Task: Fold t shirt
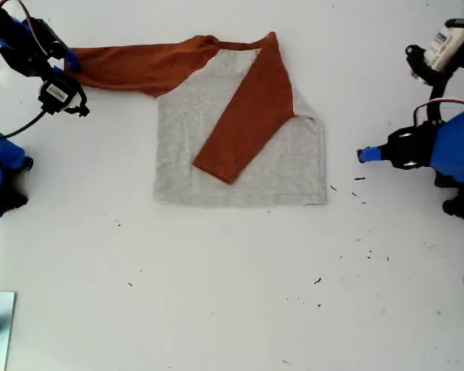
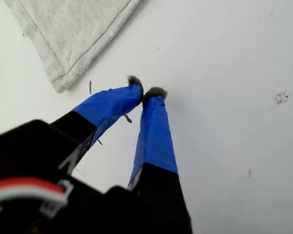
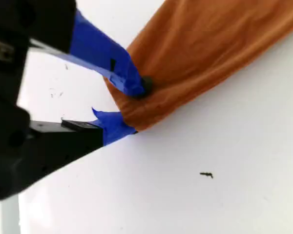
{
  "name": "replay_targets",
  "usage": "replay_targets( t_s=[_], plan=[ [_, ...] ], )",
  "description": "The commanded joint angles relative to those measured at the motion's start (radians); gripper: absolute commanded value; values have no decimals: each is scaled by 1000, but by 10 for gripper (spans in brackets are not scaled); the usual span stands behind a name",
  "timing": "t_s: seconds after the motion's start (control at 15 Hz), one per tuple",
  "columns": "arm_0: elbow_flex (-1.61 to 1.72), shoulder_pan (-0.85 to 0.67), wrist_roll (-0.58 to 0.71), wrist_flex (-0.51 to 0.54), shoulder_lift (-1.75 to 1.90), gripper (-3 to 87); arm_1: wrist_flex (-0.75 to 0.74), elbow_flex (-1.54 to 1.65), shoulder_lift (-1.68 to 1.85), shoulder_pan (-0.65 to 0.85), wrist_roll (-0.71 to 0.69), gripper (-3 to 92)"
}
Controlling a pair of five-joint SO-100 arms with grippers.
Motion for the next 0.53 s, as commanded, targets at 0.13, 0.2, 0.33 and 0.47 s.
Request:
replay_targets(
  t_s=[0.13, 0.2, 0.33, 0.47],
  plan=[
    [-127, 127, -29, 104, 236, -3, 11, 46, 11, -14, 25, 36],
    [-201, 221, -72, 150, 278, -3, 11, 46, 11, -9, 25, 36],
    [-390, 474, -187, 184, 268, -3, 11, 46, 11, -6, 21, 36],
    [-638, 719, -262, 167, 97, -3, 9, 46, 11, -5, 21, 36]
  ],
)
